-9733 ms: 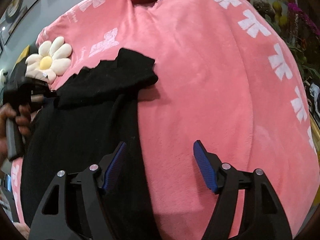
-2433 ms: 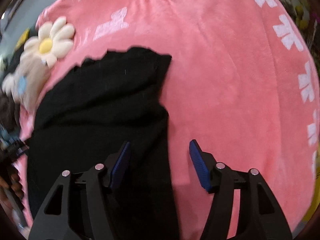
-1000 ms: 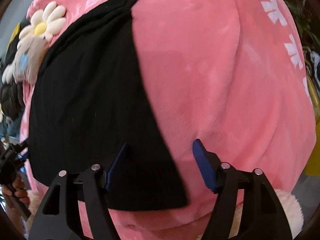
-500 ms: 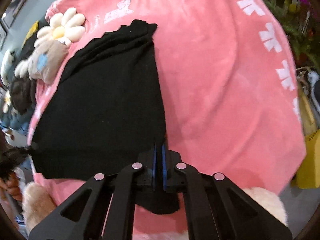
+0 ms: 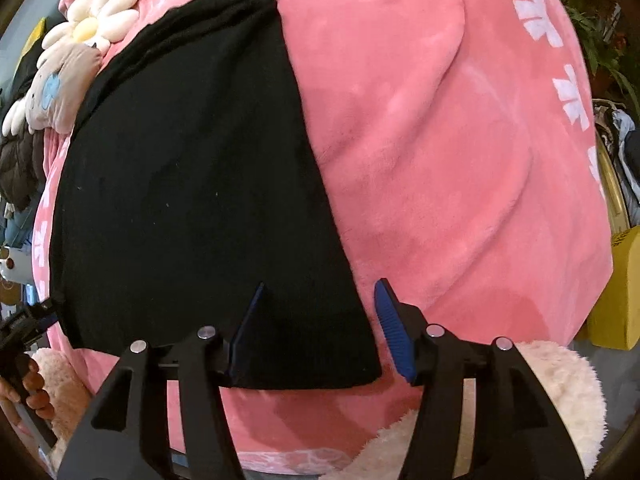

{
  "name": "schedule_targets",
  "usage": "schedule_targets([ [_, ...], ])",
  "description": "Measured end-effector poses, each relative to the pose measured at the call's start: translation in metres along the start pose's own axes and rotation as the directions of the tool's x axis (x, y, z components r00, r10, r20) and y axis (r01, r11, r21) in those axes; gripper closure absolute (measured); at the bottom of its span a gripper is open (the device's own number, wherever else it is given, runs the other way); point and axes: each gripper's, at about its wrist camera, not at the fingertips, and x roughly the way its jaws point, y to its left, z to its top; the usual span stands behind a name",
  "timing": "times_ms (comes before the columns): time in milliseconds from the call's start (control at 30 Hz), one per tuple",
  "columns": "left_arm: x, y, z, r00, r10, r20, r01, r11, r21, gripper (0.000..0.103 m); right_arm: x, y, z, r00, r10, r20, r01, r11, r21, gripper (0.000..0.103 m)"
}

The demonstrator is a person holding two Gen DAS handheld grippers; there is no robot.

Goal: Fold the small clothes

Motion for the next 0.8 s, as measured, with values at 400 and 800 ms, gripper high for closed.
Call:
schedule_targets([
  [400,-0.010,-0.042,-0.004,1.000,-0.010,-0.005,0.011,0.989,0.149,0.096,-0.010,0.033,-0.001,0.997,0.008,0.079,-0.003,0.997,-0.071,0.099],
  [800,-0.071,-0.017,-0.030,0.994,-0.104,0.036,0.098,0.983,0.154,0.096,-0.066,0.023,-0.016,0.993,0.093,0.068,-0.084,0.989,-0.122,0.099],
])
